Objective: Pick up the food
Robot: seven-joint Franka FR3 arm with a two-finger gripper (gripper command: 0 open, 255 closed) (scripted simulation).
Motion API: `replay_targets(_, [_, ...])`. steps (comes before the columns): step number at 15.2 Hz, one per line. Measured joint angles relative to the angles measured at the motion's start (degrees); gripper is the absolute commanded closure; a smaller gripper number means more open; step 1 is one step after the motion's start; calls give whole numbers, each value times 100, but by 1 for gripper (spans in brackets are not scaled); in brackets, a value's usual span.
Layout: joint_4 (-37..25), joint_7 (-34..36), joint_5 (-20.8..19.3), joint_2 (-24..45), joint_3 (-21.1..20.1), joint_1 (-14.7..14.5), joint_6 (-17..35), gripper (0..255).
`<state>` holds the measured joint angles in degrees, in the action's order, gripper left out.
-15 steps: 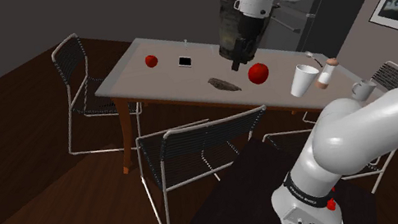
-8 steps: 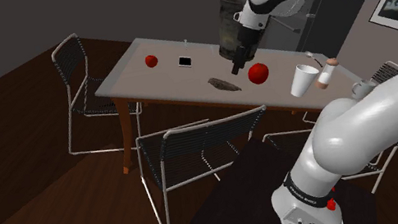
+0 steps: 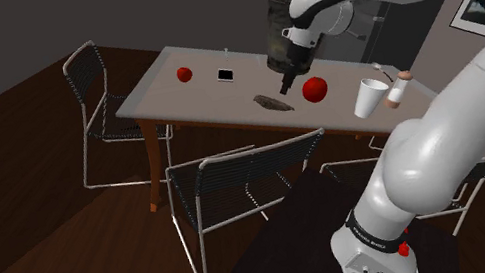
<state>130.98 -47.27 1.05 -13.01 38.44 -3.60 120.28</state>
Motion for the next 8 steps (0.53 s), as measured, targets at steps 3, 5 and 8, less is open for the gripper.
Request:
replay_targets(3, [-470,-948,717,882,424,-96,134,0])
replay_targets(5, [-886,-1595,1300,1538,580,-45,89,0])
replay_targets(8, [-1462,-2438,2145,2470,548,242,-16,0])
